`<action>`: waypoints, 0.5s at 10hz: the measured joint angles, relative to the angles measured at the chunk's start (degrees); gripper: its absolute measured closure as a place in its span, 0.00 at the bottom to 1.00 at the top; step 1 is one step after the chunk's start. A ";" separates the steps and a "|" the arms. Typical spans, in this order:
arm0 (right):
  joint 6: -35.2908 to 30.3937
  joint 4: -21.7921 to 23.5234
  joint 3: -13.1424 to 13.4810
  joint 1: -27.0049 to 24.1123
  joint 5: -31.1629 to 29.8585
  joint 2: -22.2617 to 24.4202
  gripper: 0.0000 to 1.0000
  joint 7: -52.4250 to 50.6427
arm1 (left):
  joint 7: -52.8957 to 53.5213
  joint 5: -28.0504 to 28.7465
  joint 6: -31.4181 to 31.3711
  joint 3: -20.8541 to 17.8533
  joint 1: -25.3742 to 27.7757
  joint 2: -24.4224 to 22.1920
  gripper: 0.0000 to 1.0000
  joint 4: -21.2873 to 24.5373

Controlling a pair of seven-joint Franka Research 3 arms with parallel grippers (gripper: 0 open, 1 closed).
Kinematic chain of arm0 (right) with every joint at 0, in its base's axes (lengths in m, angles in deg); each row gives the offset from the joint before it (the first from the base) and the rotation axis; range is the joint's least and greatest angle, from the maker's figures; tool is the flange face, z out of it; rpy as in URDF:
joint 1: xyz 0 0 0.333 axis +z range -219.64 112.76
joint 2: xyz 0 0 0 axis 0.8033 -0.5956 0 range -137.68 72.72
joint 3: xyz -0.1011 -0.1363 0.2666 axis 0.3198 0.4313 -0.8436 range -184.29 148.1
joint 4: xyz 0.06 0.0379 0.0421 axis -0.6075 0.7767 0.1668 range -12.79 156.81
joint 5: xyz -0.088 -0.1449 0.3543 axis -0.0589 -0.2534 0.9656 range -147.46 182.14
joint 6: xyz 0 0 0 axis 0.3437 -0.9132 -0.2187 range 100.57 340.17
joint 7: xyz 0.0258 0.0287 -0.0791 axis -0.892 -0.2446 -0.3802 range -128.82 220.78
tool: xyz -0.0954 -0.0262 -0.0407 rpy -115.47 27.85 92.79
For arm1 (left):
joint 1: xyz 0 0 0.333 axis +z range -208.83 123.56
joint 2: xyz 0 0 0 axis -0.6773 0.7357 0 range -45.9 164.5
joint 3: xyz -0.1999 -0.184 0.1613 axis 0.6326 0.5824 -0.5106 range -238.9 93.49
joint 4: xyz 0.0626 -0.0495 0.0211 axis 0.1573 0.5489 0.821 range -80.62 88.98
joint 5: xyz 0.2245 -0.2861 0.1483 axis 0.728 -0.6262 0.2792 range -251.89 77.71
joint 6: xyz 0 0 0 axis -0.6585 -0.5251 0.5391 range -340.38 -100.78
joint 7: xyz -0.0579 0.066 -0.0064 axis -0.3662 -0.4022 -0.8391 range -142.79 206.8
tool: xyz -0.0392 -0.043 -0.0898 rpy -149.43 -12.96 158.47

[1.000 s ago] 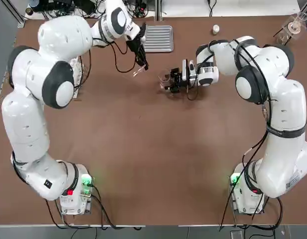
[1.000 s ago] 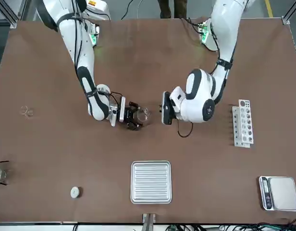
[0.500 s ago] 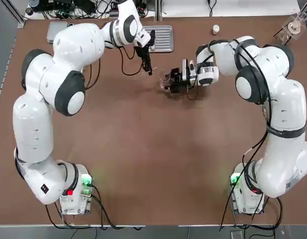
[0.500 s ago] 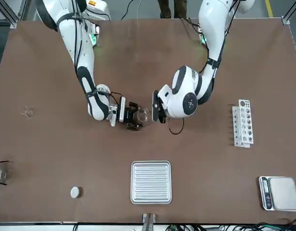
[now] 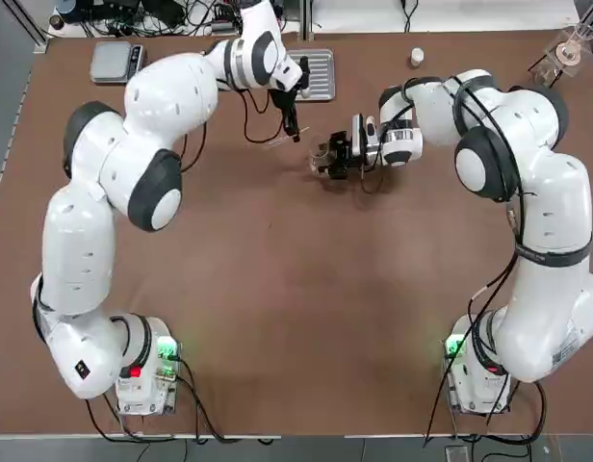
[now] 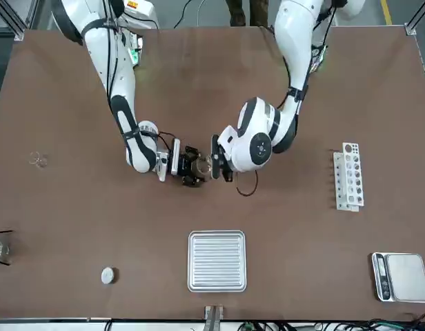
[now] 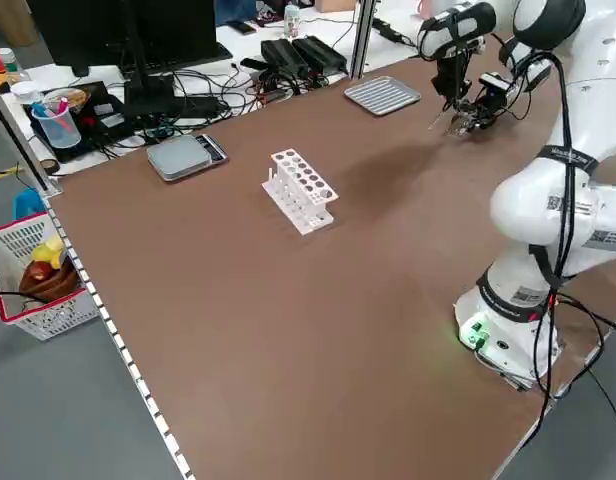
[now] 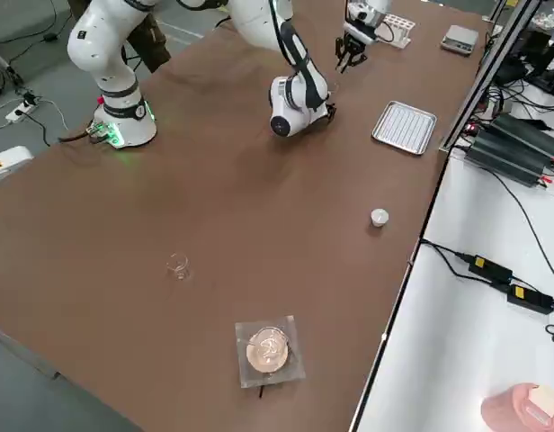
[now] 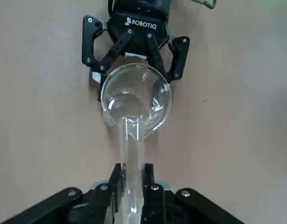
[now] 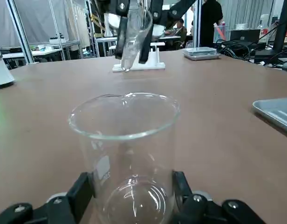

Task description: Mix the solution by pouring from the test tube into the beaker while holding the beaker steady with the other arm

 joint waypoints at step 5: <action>0.00 0.00 0.02 0.00 0.00 0.00 0.23 0.00 | -5.51 6.69 0.00 -0.14 -2.07 1.99 0.78 -3.07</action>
